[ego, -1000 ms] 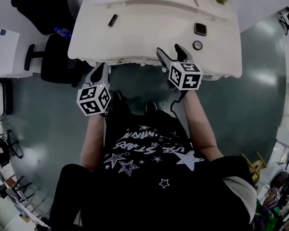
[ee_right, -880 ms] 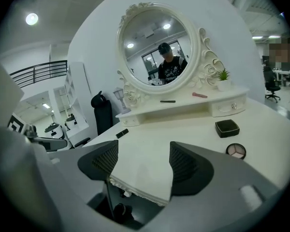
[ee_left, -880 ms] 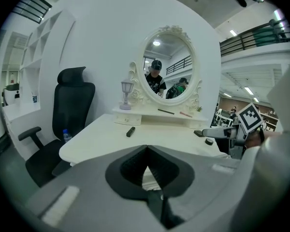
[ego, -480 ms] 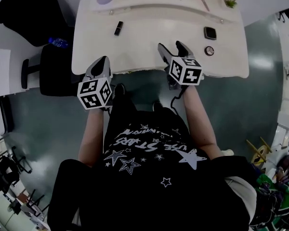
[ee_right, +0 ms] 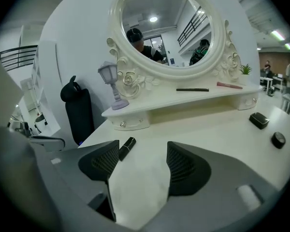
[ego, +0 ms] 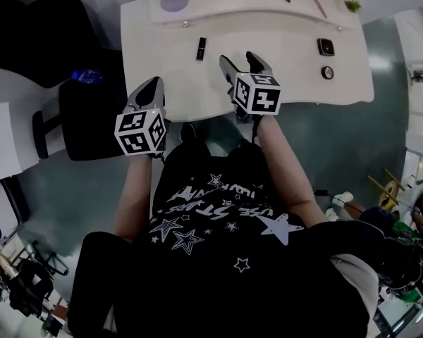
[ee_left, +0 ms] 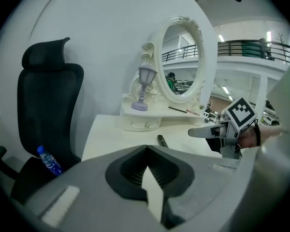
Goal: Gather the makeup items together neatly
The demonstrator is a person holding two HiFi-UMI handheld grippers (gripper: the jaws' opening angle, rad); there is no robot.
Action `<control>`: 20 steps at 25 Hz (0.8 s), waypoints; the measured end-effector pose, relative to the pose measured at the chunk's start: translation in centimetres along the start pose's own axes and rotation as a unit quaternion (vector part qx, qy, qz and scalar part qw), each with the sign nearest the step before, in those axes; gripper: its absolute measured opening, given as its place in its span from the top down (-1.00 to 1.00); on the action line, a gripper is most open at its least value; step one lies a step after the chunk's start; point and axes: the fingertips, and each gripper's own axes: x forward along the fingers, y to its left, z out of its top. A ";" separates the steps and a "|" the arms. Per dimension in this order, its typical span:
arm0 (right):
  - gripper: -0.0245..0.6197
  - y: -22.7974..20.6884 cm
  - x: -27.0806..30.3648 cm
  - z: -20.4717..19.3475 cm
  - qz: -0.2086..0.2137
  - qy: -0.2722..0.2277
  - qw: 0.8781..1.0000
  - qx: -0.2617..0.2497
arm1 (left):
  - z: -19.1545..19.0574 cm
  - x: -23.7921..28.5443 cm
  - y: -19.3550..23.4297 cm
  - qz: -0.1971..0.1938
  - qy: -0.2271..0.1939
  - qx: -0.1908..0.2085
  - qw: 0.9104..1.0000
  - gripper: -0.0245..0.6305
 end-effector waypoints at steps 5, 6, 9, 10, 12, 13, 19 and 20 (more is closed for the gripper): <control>-0.10 3.0 2.7 -0.4 -0.030 0.016 0.999 0.006 | 0.1 0.7 3.2 -0.029 0.012 0.007 0.999 0.93; -0.10 3.4 3.2 -0.6 -0.035 0.020 0.999 0.007 | 0.0 0.8 3.6 -0.035 0.015 0.008 0.999 0.93; -0.07 4.6 4.9 -1.1 -0.054 0.030 0.998 0.013 | -0.4 1.2 4.8 -0.050 0.026 0.007 0.998 0.93; -0.05 4.9 5.4 -1.2 -0.061 0.033 0.997 0.015 | -0.6 1.3 5.2 -0.055 0.030 0.005 0.998 0.93; -0.02 5.3 6.4 -1.3 -0.078 0.037 0.996 0.018 | -1.0 1.6 5.8 -0.065 0.037 0.003 0.997 0.93; -0.02 5.4 6.9 -1.3 -0.087 0.039 0.995 0.018 | -1.1 1.7 6.1 -0.069 0.039 0.003 0.997 0.93; 0.05 6.2 8.7 -1.9 -0.119 0.056 0.991 0.019 | -1.3 2.4 7.5 -0.087 0.052 0.006 0.995 0.93; 0.06 6.2 8.9 -1.9 -0.124 0.057 0.990 0.020 | -1.3 2.5 7.7 -0.089 0.054 0.007 0.995 0.93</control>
